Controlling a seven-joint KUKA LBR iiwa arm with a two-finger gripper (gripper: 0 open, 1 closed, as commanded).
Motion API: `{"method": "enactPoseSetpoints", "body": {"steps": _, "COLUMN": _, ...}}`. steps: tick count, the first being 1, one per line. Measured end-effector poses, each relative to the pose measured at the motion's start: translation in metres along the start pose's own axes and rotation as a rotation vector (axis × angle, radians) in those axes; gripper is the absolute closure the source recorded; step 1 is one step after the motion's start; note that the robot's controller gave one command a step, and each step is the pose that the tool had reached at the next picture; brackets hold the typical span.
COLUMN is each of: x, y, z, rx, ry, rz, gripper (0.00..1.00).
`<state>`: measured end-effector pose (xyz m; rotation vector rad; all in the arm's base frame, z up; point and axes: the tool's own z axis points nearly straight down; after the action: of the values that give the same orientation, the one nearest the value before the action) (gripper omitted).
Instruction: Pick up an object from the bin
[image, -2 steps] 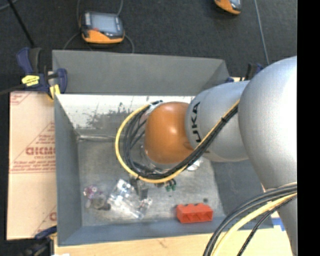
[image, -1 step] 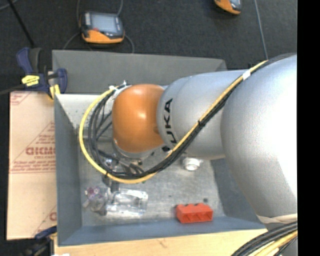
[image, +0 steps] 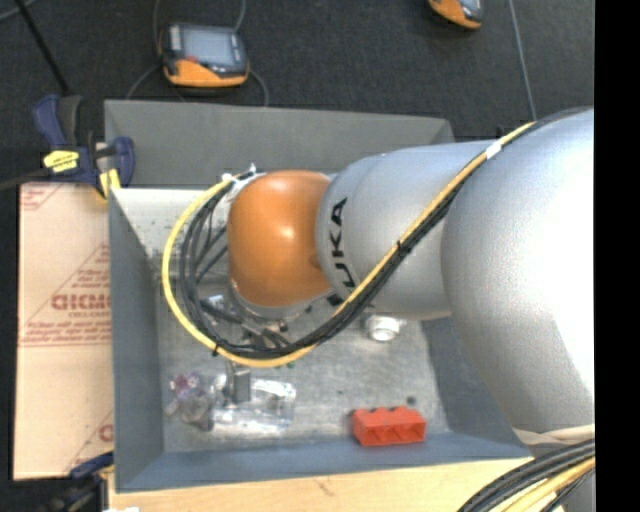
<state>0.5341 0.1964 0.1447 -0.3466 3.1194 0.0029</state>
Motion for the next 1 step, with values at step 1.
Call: {"method": "enactPoseSetpoints", "body": {"steps": 1, "x": 0.0274, "y": -0.0016, "z": 0.0721, "rx": -0.005, "ry": 0.000, "rz": 0.000, "gripper": 0.00}}
